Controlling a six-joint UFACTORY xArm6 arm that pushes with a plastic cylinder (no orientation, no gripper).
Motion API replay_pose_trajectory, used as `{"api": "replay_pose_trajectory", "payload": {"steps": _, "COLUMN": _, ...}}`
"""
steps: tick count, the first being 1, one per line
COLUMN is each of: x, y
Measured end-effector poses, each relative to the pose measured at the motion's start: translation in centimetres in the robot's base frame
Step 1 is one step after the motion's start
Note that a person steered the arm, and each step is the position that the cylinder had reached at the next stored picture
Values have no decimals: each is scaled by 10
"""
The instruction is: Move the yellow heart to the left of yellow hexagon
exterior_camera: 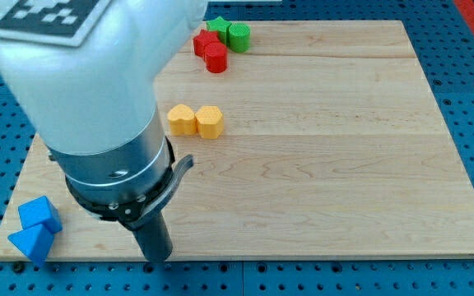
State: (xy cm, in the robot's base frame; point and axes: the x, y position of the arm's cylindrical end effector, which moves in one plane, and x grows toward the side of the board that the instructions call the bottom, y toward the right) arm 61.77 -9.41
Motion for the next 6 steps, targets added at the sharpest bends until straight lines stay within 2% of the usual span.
{"api": "replay_pose_trajectory", "payload": {"steps": 1, "x": 1, "y": -7}}
{"api": "replay_pose_trajectory", "payload": {"steps": 2, "x": 1, "y": -72}}
{"api": "replay_pose_trajectory", "payload": {"steps": 3, "x": -1, "y": -52}}
{"api": "replay_pose_trajectory", "payload": {"steps": 4, "x": -83, "y": -24}}
{"api": "replay_pose_trajectory", "payload": {"steps": 5, "x": -129, "y": -148}}
{"api": "replay_pose_trajectory", "payload": {"steps": 6, "x": -125, "y": -210}}
